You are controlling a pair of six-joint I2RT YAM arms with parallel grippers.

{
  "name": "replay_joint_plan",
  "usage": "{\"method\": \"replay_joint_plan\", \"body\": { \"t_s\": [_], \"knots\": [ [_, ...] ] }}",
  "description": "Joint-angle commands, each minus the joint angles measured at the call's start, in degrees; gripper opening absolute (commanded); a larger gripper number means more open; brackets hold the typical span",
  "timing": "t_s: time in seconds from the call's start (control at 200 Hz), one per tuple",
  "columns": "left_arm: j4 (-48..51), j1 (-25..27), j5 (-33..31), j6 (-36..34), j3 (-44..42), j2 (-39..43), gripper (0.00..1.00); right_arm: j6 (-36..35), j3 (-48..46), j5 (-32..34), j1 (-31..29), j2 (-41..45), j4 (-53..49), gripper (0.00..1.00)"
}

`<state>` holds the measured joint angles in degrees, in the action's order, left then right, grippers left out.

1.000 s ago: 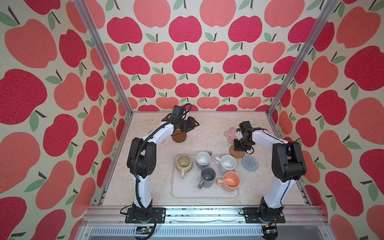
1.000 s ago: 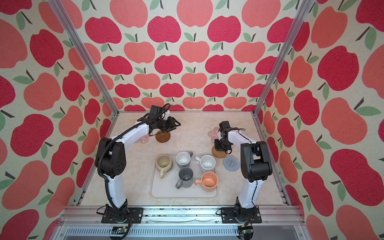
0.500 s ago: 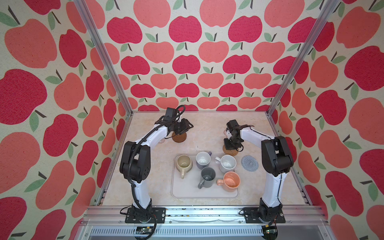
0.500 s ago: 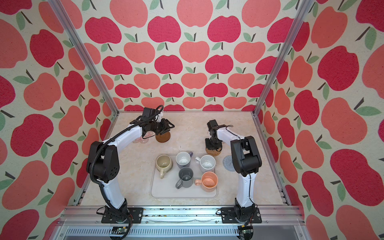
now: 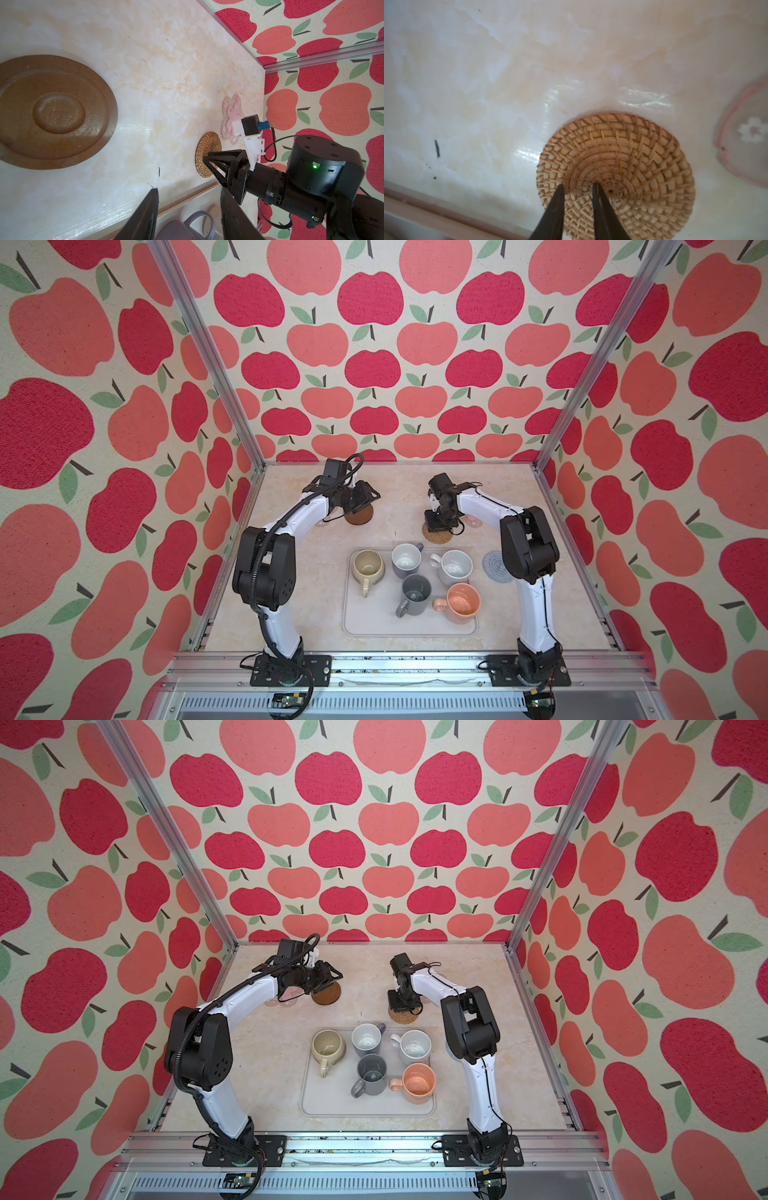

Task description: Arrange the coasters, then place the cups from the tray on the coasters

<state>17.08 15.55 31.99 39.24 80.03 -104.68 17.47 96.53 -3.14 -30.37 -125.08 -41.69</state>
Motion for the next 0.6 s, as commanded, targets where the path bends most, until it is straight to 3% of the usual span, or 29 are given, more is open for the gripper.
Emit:
{"method": "replay_joint_plan", "body": {
  "t_s": [0.0,0.595],
  "knots": [
    [-0.37,-0.34,1.33,-1.27,-0.75,1.66,0.51,1.07,3.46,-3.13,-1.34,-5.07,-2.17,0.27],
    [0.67,0.12,2.82,-0.91,-0.11,-2.39,0.50,3.91,27.69,-8.75,-3.94,-19.71,-5.56,0.26]
  ]
}}
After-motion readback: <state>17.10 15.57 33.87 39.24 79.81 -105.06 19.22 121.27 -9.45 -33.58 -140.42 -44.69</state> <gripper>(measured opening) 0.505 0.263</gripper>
